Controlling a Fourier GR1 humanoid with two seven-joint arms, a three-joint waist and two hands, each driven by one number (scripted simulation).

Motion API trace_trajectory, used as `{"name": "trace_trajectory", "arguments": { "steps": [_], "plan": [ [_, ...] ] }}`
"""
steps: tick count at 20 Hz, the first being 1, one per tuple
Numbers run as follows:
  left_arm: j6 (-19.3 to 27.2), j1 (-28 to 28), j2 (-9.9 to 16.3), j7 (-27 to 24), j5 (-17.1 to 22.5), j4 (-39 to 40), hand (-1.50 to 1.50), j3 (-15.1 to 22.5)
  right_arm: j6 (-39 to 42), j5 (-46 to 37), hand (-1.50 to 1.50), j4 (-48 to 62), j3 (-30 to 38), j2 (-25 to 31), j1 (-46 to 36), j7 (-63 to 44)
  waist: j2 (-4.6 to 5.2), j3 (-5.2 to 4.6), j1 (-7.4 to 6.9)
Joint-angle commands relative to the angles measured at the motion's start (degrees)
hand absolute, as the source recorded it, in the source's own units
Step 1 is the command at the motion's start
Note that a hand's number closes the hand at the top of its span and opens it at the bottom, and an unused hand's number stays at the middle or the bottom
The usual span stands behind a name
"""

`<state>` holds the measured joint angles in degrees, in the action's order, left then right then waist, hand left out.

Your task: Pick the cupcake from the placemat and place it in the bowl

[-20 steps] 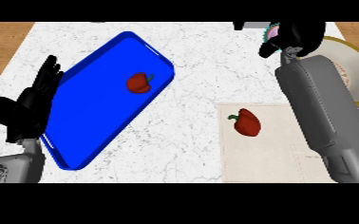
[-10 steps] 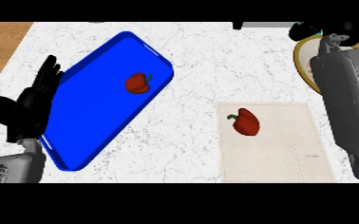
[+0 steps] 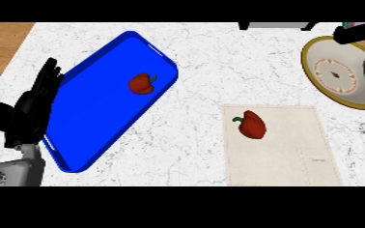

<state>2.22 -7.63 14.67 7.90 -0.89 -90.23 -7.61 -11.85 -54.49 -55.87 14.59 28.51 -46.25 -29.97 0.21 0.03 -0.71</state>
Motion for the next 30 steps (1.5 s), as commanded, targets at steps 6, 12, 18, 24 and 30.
{"name": "trace_trajectory", "arguments": {
  "steps": [6, 12, 18, 24, 30],
  "plan": [
    [0.9, -2.3, -1.0, -2.2, -2.2, 3.0, 0.0, 0.5, -9.5, 3.7, 1.5, 25.0, 6.7, 6.3, -4.3, 18.2, 0.54, 0.05, -0.9],
    [0.2, -2.4, -0.8, -0.7, -1.0, 1.4, 0.0, 0.2, -2.0, 0.7, 1.5, 35.8, 6.4, 11.6, -3.7, 11.8, 0.99, 0.05, -1.92],
    [-0.3, -3.4, -1.6, -0.5, -0.7, 2.0, 0.0, 0.7, -0.2, 6.4, -1.5, 42.5, 11.5, 12.8, -3.4, 22.3, 1.09, 0.21, -1.95],
    [-0.1, -3.1, -0.9, 1.9, -0.8, 0.6, 0.0, 0.3, -2.3, 17.2, -1.5, 39.6, 21.1, 11.6, -3.6, 33.1, 0.62, 0.31, -1.22],
    [0.3, -1.2, -0.8, -1.5, -1.0, 2.2, 0.0, -1.0, -1.7, 33.0, -1.5, 35.9, 36.1, 13.7, -3.0, 42.9, 0.33, 0.32, 0.31]
  ]
}}
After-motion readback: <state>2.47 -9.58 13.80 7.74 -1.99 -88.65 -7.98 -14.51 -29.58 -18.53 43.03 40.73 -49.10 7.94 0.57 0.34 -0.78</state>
